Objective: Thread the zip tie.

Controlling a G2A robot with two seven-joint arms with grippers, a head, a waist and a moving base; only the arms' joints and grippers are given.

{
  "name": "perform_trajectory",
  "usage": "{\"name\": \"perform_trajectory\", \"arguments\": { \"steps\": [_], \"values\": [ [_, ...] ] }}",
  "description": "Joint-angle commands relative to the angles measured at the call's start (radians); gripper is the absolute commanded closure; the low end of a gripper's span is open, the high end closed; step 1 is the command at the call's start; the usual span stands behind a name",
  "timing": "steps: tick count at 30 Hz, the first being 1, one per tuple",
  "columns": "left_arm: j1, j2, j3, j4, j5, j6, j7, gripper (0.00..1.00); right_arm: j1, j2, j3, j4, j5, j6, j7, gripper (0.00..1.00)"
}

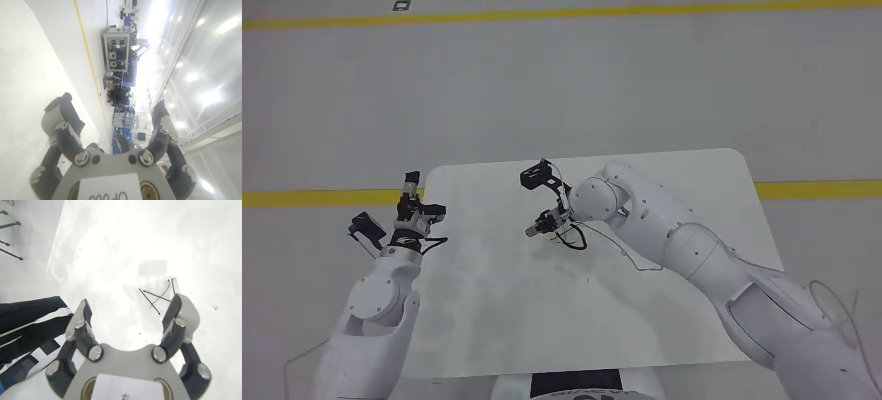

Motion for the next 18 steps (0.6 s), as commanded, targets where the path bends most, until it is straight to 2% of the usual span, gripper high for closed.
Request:
{"name": "perform_trajectory", "arguments": {
  "steps": [1, 5, 14, 18],
  "values": [
    [0.0, 0.0, 0.0, 0.0, 0.0, 0.0, 0.0, 0.0, 0.012, -0.014, -0.049, 0.016, -0.07, 0.019, 0.051, 0.0],
    [0.0, 0.0, 0.0, 0.0, 0.0, 0.0, 0.0, 0.0, 0.04, -0.048, -0.083, 0.086, -0.064, 0.003, 0.087, 0.0],
    [0.0, 0.0, 0.0, 0.0, 0.0, 0.0, 0.0, 0.0, 0.042, -0.049, -0.088, 0.097, -0.09, 0.015, 0.08, 0.0],
    [0.0, 0.0, 0.0, 0.0, 0.0, 0.0, 0.0, 0.0, 0.047, -0.067, -0.1, 0.129, -0.111, 0.041, 0.086, 0.0]
  ]
}}
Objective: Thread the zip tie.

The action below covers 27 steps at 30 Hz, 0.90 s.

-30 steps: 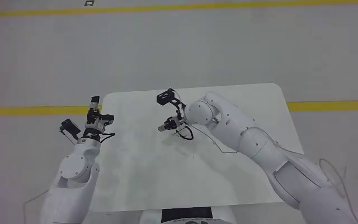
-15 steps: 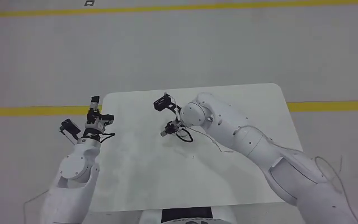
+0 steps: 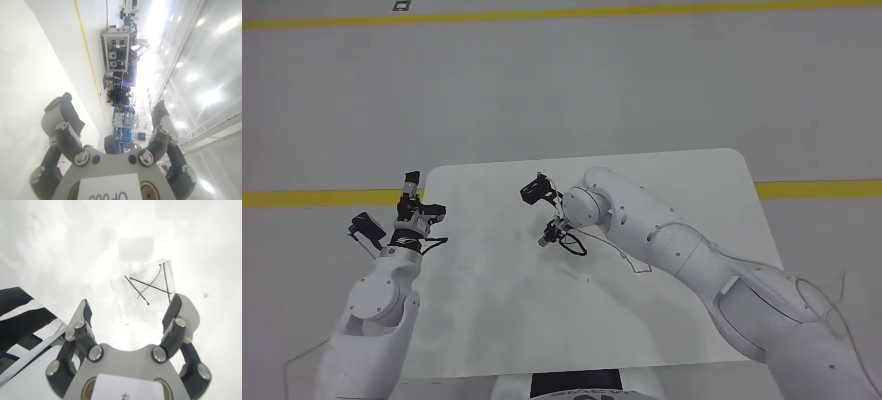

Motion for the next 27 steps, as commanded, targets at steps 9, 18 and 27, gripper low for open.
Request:
{"name": "perform_trajectory", "arguments": {
  "steps": [9, 18, 27],
  "values": [
    [0.0, 0.0, 0.0, 0.0, 0.0, 0.0, 0.0, 0.0, 0.014, -0.021, -0.004, 0.041, 0.0, 0.017, 0.0, 0.0],
    [0.0, 0.0, 0.0, 0.0, 0.0, 0.0, 0.0, 0.0, -0.002, -0.037, -0.026, 0.028, -0.061, -0.001, -0.005, 0.0],
    [0.0, 0.0, 0.0, 0.0, 0.0, 0.0, 0.0, 0.0, -0.011, -0.035, -0.014, 0.033, -0.067, 0.009, -0.045, 0.0]
  ]
}}
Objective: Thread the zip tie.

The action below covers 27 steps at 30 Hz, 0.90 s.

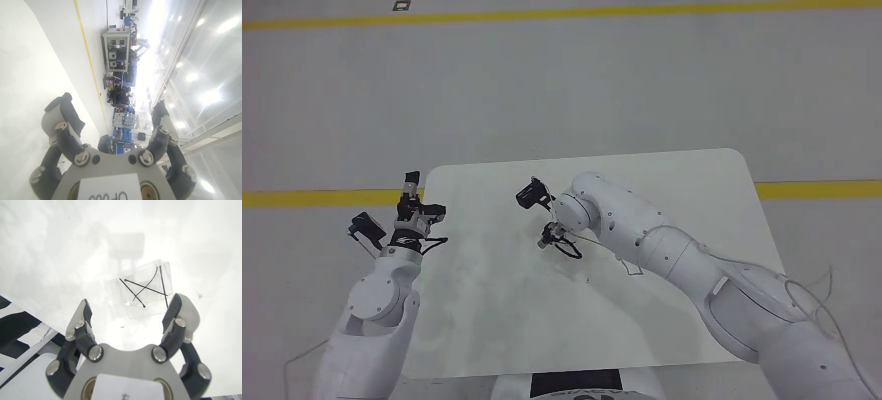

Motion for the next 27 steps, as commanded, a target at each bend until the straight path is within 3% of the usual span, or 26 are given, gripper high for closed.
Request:
{"name": "perform_trajectory", "arguments": {
  "steps": [1, 19, 20, 21, 23, 27],
  "values": [
    [0.0, 0.0, 0.0, 0.0, 0.0, 0.0, 0.0, 0.0, -0.008, 0.002, 0.013, 0.005, -0.003, 0.006, -0.033, 0.0],
    [0.0, 0.0, 0.0, 0.0, 0.0, 0.0, 0.0, 0.0, -0.032, 0.003, 0.076, 0.015, 0.026, 0.027, -0.019, 0.0],
    [0.0, 0.0, 0.0, 0.0, 0.0, 0.0, 0.0, 0.0, -0.032, 0.002, 0.081, 0.016, 0.031, 0.032, -0.015, 0.05],
    [0.0, 0.0, 0.0, 0.0, 0.0, 0.0, 0.0, 0.0, -0.033, 0.001, 0.085, 0.017, 0.035, 0.036, -0.012, 0.18],
    [0.0, 0.0, 0.0, 0.0, 0.0, 0.0, 0.0, 0.0, -0.035, -0.001, 0.093, 0.024, 0.041, 0.046, -0.007, 0.53],
    [0.0, 0.0, 0.0, 0.0, 0.0, 0.0, 0.0, 0.0, -0.039, -0.004, 0.105, 0.033, 0.044, 0.054, -0.004, 0.66]
  ]
}}
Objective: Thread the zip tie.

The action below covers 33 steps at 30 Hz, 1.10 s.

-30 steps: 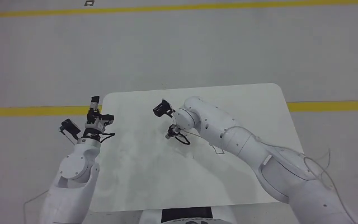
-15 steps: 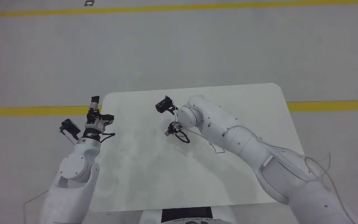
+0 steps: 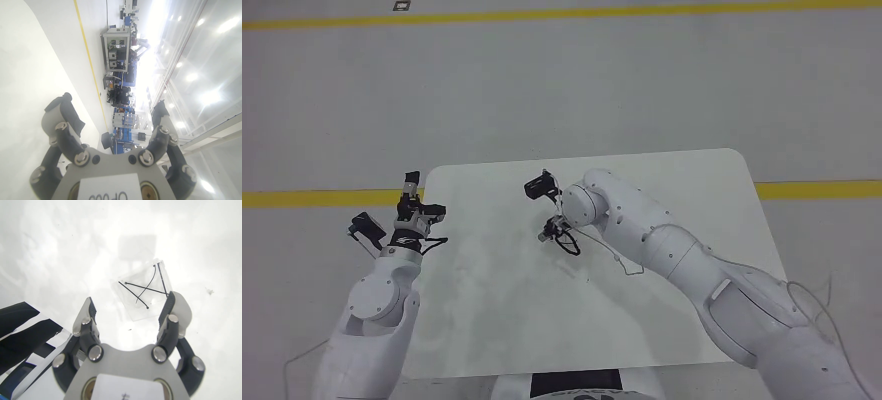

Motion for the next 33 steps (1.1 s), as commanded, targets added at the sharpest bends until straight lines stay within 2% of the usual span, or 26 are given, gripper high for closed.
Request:
{"name": "perform_trajectory", "arguments": {
  "steps": [1, 6, 13, 19, 28, 33],
  "values": [
    [0.0, 0.0, 0.0, 0.0, 0.0, 0.0, 0.0, 0.0, -0.003, -0.001, 0.006, 0.004, 0.004, 0.001, -0.001, 0.7],
    [0.0, 0.0, 0.0, 0.0, 0.0, 0.0, 0.0, 0.0, -0.016, -0.006, 0.01, 0.019, -0.007, 0.002, -0.016, 0.76],
    [0.0, 0.0, 0.0, 0.0, 0.0, 0.0, 0.0, 0.0, -0.025, -0.02, -0.014, 0.043, -0.07, -0.012, -0.046, 0.71],
    [0.0, 0.0, 0.0, 0.0, 0.0, 0.0, 0.0, 0.0, -0.027, -0.035, -0.031, 0.062, -0.106, -0.054, -0.073, 0.63],
    [0.0, 0.0, 0.0, 0.0, 0.0, 0.0, 0.0, 0.0, -0.012, -0.066, -0.053, 0.118, -0.156, -0.07, -0.069, 0.64],
    [0.0, 0.0, 0.0, 0.0, 0.0, 0.0, 0.0, 0.0, -0.002, -0.081, -0.069, 0.143, -0.193, -0.106, -0.059, 0.64]
  ]
}}
